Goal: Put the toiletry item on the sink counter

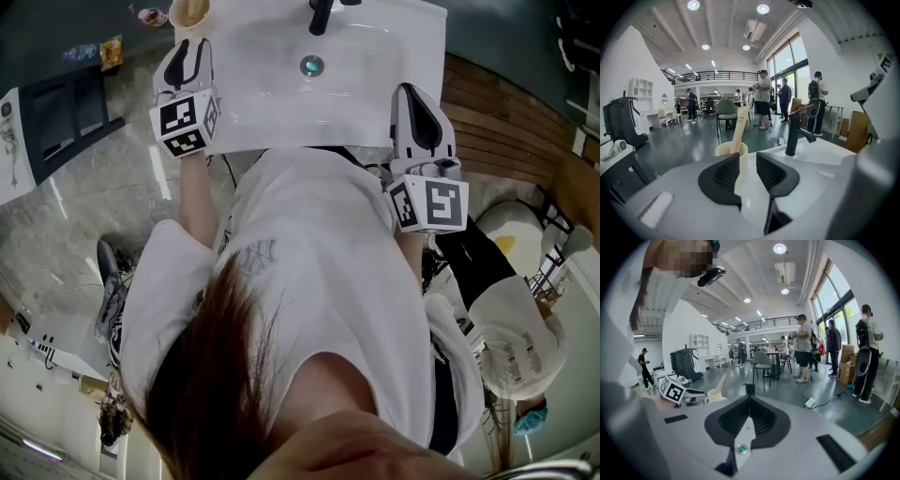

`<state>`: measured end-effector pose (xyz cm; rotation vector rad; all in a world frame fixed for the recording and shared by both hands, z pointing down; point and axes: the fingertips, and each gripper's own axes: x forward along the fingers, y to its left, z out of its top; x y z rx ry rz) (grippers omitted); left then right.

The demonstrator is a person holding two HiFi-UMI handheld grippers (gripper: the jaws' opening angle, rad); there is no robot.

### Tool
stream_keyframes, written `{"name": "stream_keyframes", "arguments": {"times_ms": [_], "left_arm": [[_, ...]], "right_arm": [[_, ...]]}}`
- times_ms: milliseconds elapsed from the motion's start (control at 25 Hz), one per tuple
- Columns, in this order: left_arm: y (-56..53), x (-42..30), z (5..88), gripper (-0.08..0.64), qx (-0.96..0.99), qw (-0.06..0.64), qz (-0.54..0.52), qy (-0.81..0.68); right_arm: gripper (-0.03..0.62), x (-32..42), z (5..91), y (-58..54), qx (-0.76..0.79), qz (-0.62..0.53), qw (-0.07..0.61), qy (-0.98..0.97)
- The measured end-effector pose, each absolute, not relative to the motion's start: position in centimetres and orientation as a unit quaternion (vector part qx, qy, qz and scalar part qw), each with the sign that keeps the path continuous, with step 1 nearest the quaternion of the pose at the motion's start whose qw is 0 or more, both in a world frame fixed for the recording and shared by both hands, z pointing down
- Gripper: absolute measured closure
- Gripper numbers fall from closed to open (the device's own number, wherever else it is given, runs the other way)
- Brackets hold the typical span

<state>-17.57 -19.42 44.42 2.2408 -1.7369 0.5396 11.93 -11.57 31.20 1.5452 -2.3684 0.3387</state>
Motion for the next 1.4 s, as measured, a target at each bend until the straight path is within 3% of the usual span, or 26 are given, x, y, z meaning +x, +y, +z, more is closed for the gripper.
{"name": "stream_keyframes", "arguments": {"times_ms": [440, 1040, 1400], "left_arm": [[-19.1, -14.8, 41.0, 0.511, 0.784, 0.099, 0.167, -0.59], [-19.2, -12.2, 37.7, 0.551, 0.809, 0.091, 0.129, -0.567], [-18.7, -11.9, 34.2, 0.551, 0.801, 0.12, 0.072, -0.582]], "right_arm": [[0.581, 13.6, 30.5, -11.2, 0.543, 0.112, 0.14, -0.82], [0.583, 15.2, 30.2, -12.2, 0.548, 0.097, 0.15, -0.817], [0.583, 15.8, 31.1, -12.3, 0.543, 0.11, 0.146, -0.82]]}}
